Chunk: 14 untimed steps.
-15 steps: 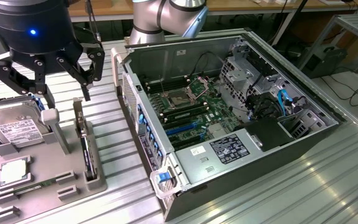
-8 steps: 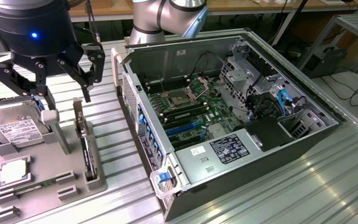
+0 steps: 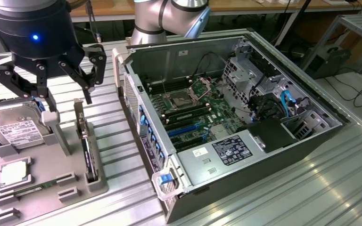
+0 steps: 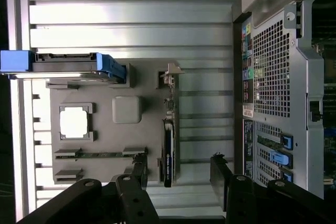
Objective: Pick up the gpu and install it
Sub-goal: 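Pick up the gpu and move the gpu toward the slot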
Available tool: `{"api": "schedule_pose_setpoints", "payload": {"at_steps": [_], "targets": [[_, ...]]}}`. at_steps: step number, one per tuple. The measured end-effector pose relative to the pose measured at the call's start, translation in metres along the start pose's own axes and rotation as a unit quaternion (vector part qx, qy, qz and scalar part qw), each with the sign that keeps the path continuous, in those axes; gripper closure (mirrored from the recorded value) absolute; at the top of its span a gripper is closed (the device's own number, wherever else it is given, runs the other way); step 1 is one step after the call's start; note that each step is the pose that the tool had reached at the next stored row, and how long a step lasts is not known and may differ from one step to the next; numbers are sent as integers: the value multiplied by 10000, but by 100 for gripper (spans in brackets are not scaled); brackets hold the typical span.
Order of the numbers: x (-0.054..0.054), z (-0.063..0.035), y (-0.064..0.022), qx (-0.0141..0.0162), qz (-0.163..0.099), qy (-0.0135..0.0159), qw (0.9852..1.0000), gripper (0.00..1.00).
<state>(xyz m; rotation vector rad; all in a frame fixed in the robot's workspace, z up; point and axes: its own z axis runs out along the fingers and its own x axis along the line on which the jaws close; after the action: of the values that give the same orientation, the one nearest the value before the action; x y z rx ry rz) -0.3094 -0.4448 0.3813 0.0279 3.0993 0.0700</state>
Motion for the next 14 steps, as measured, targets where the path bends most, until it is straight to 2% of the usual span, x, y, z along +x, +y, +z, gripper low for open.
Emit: {"api": "schedule_pose_setpoints", "payload": {"at_steps": [14], "targets": [[2, 40, -7, 0, 0, 0, 10000, 40]]}}
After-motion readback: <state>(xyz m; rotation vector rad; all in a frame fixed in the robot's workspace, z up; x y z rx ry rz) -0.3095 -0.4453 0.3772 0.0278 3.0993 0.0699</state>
